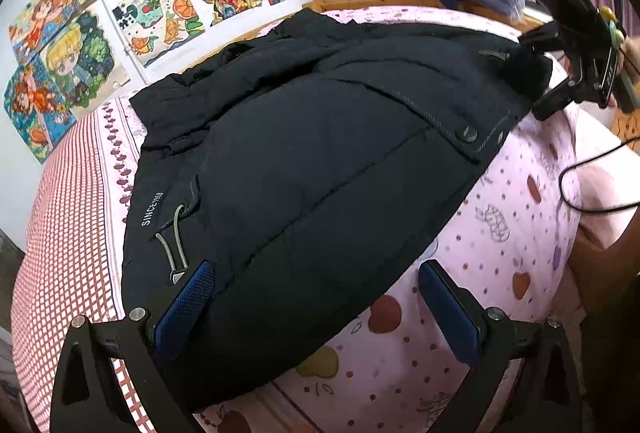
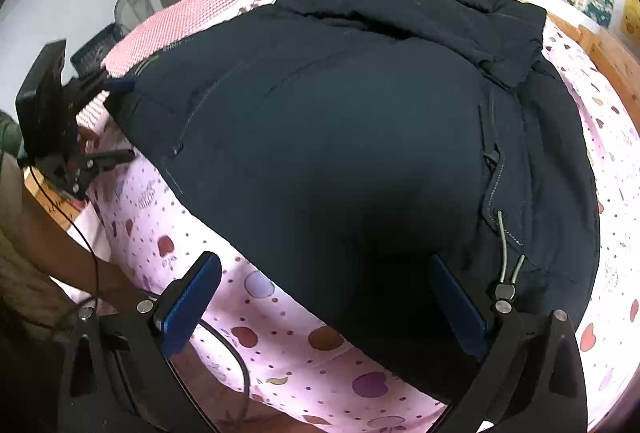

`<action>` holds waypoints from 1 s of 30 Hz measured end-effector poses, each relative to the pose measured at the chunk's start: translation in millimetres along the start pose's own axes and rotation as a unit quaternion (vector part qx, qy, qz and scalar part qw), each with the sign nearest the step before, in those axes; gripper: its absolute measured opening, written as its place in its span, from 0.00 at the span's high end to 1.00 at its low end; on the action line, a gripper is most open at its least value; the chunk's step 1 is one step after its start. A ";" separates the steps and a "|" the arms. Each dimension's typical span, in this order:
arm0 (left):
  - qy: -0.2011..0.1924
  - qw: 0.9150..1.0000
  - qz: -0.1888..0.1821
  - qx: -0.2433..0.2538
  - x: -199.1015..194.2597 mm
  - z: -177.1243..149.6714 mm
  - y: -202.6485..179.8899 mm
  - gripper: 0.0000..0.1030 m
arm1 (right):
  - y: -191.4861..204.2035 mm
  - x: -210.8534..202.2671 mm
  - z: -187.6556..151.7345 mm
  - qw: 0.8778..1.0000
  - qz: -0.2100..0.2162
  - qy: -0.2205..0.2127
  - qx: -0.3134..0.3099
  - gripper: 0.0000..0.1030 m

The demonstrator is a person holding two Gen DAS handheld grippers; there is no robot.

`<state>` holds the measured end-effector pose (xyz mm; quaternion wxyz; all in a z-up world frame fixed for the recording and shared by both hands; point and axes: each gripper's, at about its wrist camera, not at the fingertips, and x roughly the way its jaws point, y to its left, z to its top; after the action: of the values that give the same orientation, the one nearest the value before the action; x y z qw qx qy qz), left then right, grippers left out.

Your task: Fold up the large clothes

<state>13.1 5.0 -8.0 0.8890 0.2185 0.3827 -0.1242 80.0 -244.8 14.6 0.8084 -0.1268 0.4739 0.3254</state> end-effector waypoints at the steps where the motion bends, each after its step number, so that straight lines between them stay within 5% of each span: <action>1: 0.000 1.000 0.003 0.005 1.2 0.0 -1.4 0.00 | 0.3 0.5 -0.6 1.000 -0.003 0.002 -0.006 0.02; 6: -0.001 0.999 0.024 0.022 4.6 -6.1 -9.1 0.00 | 6.8 4.4 -6.2 0.999 -0.026 0.006 -0.040 0.02; 11: -0.022 0.995 0.085 0.039 2.2 -12.8 -23.6 0.00 | 14.6 9.0 -14.2 0.992 -0.099 0.003 -0.073 0.02; 18: -0.051 0.977 0.190 0.078 -2.8 -21.9 -39.9 0.00 | 26.3 3.3 -28.7 0.974 -0.192 -0.043 -0.110 0.02; 27: -0.050 0.964 0.253 0.072 -2.4 -19.3 -32.7 0.00 | 48.6 -0.9 -27.8 0.920 -0.330 -0.094 -0.186 0.02; 30: -0.053 0.959 0.267 0.074 -2.7 -16.0 -28.6 0.00 | 46.6 -3.3 -24.1 0.915 -0.348 -0.102 -0.178 0.02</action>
<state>-9.8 -12.1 -24.2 0.8904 0.3706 0.2523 0.0786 32.3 -223.3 9.7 0.8783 -0.3917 0.2493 0.1141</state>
